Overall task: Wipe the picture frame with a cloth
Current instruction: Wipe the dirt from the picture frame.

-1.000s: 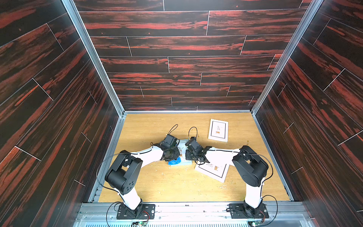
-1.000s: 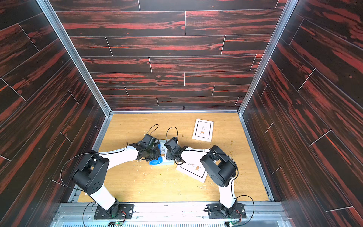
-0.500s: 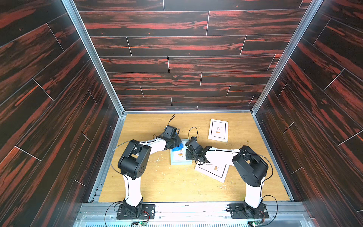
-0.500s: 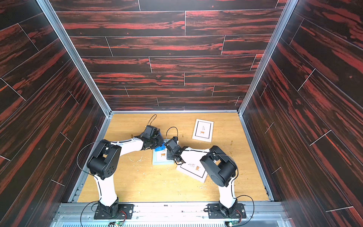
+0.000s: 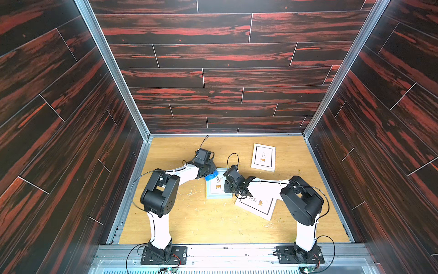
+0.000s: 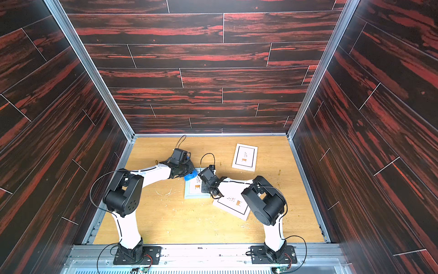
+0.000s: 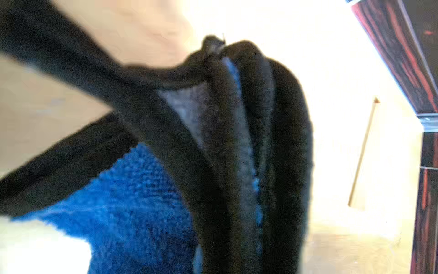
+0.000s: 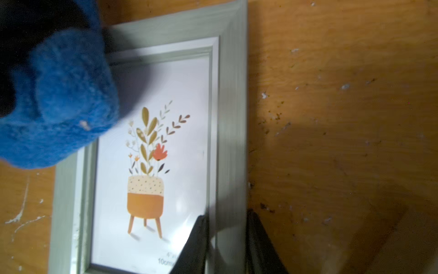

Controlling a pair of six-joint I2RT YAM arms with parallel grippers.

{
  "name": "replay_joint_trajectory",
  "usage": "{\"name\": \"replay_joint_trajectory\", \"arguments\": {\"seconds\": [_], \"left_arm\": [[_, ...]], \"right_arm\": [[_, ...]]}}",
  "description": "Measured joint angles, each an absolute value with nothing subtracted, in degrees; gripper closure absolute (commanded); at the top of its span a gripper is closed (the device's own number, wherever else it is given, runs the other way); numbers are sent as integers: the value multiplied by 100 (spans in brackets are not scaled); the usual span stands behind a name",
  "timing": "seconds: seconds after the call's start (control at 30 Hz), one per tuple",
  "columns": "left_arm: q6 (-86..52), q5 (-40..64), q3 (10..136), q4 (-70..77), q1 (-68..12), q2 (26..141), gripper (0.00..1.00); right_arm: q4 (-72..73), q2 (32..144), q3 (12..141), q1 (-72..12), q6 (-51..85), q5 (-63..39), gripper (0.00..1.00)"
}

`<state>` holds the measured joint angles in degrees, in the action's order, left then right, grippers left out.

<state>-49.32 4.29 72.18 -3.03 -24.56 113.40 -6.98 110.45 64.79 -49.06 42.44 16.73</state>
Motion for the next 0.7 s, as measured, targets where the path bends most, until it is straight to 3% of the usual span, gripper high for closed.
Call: {"name": "replay_joint_trajectory", "arguments": {"seconds": [0.2,0.5,0.7], "left_arm": [[-4912,475,7638,-250,-2934,11773,100],[-4895,589,7227,-226,-2287,11426,100],[-4890,526,7835,-469,-2851,11819,100]], "right_arm": [[-749,11045,6486,-4947,4270,1726,100],[-749,11043,6486,-4954,4276,1739,100],[-755,11043,6486,-4956,4283,1741,100]]}}
